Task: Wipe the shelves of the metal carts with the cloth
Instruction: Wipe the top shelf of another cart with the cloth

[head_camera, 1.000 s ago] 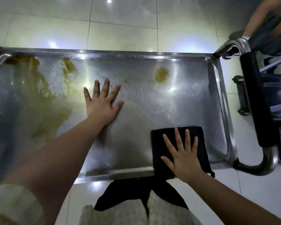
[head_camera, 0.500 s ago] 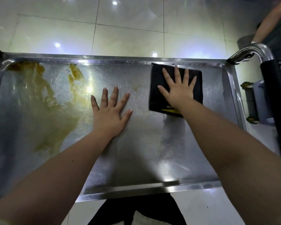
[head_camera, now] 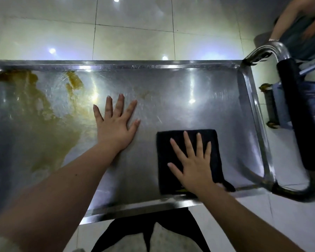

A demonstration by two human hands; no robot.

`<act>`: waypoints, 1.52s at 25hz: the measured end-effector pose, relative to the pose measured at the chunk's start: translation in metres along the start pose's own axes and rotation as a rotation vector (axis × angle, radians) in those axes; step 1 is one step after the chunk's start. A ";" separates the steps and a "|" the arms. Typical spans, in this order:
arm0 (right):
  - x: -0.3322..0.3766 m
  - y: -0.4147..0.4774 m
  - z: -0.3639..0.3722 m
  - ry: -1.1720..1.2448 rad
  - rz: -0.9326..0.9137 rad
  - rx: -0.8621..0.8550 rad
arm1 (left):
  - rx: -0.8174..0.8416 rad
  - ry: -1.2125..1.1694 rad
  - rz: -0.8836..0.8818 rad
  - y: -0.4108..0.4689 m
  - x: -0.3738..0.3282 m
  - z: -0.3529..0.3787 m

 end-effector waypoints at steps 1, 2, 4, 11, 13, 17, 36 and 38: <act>0.007 -0.025 0.016 -0.004 -0.008 0.006 | -0.007 -0.002 0.002 -0.001 0.000 0.000; 0.013 -0.045 0.028 -0.013 -0.016 0.013 | -0.014 0.000 0.004 -0.002 0.000 0.001; 0.019 -0.064 0.039 -0.024 -0.012 0.029 | -0.023 0.008 0.008 -0.005 0.001 0.002; 0.007 0.072 -0.037 -0.016 0.064 -0.012 | -0.060 -0.004 0.011 -0.006 0.001 0.004; 0.002 0.138 -0.073 -0.002 0.123 -0.032 | -0.066 -0.008 0.007 -0.005 0.001 0.004; 0.003 0.214 -0.107 0.047 0.181 0.023 | -0.066 -0.006 -0.032 -0.004 0.003 0.005; 0.024 0.075 -0.039 0.012 0.087 -0.007 | -0.029 -0.012 -0.032 -0.003 0.005 0.004; 0.016 0.152 -0.080 0.035 0.134 -0.012 | -0.030 -0.013 -0.034 -0.002 0.006 0.006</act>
Point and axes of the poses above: each hand's wrist, its own y-axis towards the middle knuckle, its own z-axis out of the palm, x = y × z, the point moved 8 cm from there along y, towards the middle knuckle, and after that the axes turned 11 degrees about x, right-handed, at the moved point
